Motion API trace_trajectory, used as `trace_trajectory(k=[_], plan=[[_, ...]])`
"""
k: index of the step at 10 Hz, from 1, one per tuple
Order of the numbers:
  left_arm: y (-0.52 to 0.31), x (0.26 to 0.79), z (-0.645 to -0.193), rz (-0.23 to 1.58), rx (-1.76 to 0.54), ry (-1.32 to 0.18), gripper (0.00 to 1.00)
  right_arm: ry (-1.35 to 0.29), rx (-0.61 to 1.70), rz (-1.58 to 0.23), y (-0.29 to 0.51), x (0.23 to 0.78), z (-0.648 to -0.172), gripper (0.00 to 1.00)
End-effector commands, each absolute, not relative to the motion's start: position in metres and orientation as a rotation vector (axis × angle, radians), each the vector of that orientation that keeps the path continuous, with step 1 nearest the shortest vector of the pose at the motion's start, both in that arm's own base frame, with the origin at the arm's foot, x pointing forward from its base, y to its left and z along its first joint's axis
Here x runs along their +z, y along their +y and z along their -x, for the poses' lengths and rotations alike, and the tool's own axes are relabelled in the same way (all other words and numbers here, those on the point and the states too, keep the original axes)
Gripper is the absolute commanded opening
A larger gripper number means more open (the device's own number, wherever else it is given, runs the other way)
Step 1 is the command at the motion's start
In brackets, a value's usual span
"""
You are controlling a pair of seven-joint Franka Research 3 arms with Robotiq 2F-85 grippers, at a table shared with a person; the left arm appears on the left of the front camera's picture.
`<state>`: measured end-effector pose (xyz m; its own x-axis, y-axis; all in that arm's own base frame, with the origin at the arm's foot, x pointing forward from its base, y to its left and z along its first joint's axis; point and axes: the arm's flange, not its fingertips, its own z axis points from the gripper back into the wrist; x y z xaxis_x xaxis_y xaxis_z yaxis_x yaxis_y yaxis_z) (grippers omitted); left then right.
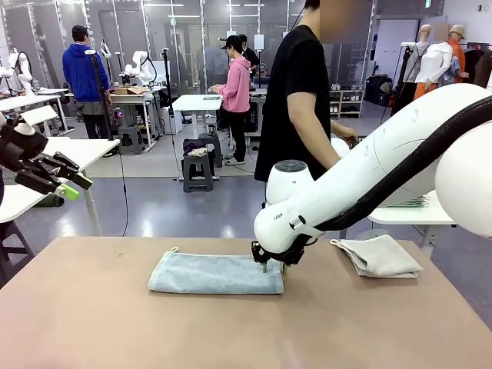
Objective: Fold the towels and place them in the basket.
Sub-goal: When a person lays out a Towel with hook on the table, fold it in half twice.
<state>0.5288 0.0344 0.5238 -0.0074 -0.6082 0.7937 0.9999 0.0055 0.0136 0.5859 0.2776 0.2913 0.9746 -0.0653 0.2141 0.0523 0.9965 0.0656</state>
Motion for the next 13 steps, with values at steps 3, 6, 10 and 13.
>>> trace_trajectory(k=[3, 6, 10, 13], plan=[[0.034, 0.526, -0.527, 0.688, -1.44, -0.714, 0.66, -0.218, -0.072, -0.029, 0.285, 0.286, -0.592, 0.38], [0.034, 0.526, -0.527, 0.688, -1.44, -0.714, 0.66, -0.235, -0.083, 0.005, 0.285, 0.286, -0.592, 0.33], [0.034, 0.526, -0.527, 0.688, -1.44, -0.714, 0.66, -0.244, -0.042, 0.037, 0.286, 0.287, -0.596, 0.0], [0.034, 0.526, -0.527, 0.688, -1.44, -0.714, 0.66, -0.243, 0.003, 0.008, 0.273, 0.291, -0.61, 0.0]])
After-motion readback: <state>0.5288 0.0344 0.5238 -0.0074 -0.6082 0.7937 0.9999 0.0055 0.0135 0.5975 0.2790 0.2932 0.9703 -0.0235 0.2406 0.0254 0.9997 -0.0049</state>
